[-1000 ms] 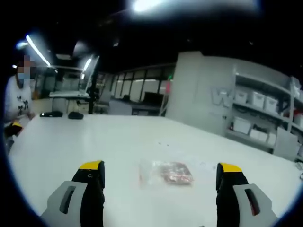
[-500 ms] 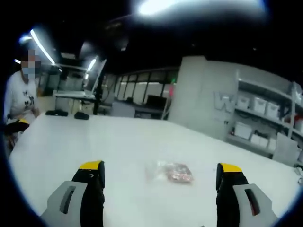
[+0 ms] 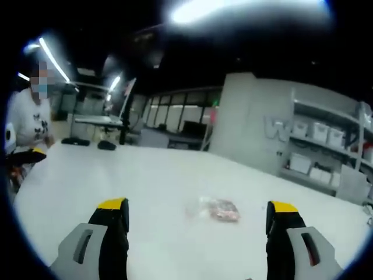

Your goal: Open the resealable bag by pulling the two sides of the seal apart until the entire bag opening is separated and visibly accessible.

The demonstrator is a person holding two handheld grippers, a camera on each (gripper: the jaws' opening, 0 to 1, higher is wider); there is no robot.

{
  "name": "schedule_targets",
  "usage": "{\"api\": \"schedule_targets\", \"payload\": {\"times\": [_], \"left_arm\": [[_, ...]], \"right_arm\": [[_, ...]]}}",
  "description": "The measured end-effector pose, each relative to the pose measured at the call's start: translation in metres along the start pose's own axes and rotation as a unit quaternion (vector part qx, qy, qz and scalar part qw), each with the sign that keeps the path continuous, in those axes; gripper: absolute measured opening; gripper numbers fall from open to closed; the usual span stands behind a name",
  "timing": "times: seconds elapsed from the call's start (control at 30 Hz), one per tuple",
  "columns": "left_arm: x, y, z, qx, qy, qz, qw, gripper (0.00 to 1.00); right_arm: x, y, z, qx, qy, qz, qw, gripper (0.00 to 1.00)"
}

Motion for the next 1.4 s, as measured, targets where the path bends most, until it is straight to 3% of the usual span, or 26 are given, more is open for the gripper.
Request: {"api": "schedule_targets", "payload": {"times": [0.73, 1.4], "left_arm": [[-0.003, 0.006, 0.002, 0.006, 0.005, -0.008, 0.9999, 1.0], [-0.003, 0.009, -0.001, 0.013, 0.002, -0.008, 0.9999, 1.0]], "right_arm": [[0.019, 0.025, -0.012, 0.013, -0.007, -0.014, 0.9998, 1.0], [0.052, 0.029, -0.026, 0.028, -0.013, 0.0, 0.9995, 1.0]]}}
Point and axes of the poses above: the point that each gripper's makers call its tool centre point, and the gripper's own axes: x roughly backward along the fingers, z roughly to its right, y roughly out of its underside, the point moved 6 cm from there along x, roughly backward along the fingers, and after that the axes turned 7 degrees about -z, right-handed, at the moved point
